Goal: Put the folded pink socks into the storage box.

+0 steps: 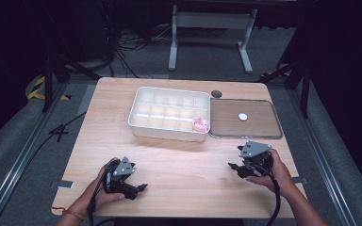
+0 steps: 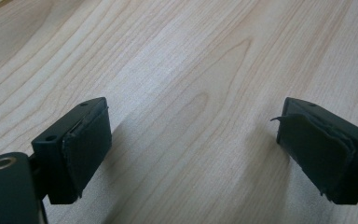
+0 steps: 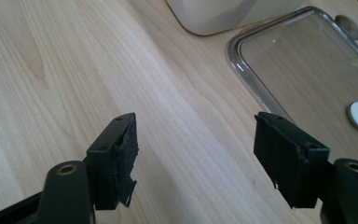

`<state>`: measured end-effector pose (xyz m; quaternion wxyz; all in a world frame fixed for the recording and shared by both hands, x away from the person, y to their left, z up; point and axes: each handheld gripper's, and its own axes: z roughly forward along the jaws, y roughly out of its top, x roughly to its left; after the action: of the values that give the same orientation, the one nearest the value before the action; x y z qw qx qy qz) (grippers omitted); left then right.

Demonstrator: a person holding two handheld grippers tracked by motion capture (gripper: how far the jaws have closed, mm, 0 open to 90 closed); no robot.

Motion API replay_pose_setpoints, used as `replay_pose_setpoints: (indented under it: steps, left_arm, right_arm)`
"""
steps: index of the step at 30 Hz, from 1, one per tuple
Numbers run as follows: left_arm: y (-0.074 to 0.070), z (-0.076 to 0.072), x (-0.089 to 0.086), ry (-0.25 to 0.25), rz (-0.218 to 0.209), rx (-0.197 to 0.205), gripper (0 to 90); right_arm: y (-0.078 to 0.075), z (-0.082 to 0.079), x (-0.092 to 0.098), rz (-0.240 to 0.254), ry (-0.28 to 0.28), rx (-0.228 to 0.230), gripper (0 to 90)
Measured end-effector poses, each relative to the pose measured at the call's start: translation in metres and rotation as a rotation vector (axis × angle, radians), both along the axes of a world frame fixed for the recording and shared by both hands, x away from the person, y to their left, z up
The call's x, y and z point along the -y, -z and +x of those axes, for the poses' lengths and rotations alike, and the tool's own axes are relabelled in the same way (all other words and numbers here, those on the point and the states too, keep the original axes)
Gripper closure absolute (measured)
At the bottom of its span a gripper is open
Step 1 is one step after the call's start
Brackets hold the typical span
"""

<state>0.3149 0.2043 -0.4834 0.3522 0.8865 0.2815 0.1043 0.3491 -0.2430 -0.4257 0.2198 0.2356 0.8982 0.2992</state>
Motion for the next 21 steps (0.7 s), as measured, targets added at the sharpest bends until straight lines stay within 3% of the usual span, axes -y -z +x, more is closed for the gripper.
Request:
replay_pose_setpoints:
  steps: [3,11,13,17,21]
  left_arm:
    - [0.0,0.0,0.0,0.0,0.002,0.0,10.1]
    - [0.0,0.0,0.0,0.0,0.001,0.001,10.1]
    - [0.0,0.0,0.0,0.0,0.0,-0.001,10.1]
    - [0.0,0.0,0.0,0.0,0.0,-0.002,10.0]
    - [0.0,0.0,0.0,0.0,-0.006,-0.006,10.0]
  right_arm:
    - [0.006,-0.004,0.006,0.004,0.013,0.0,30.2]
    - [0.023,-0.013,0.024,0.028,0.034,-0.05,29.2]
    - [0.028,-0.016,0.031,0.055,0.05,-0.075,28.8]
    - [0.032,-0.02,0.039,0.07,0.06,-0.072,28.7]
    - [0.041,-0.026,0.052,0.117,0.079,-0.085,28.5]
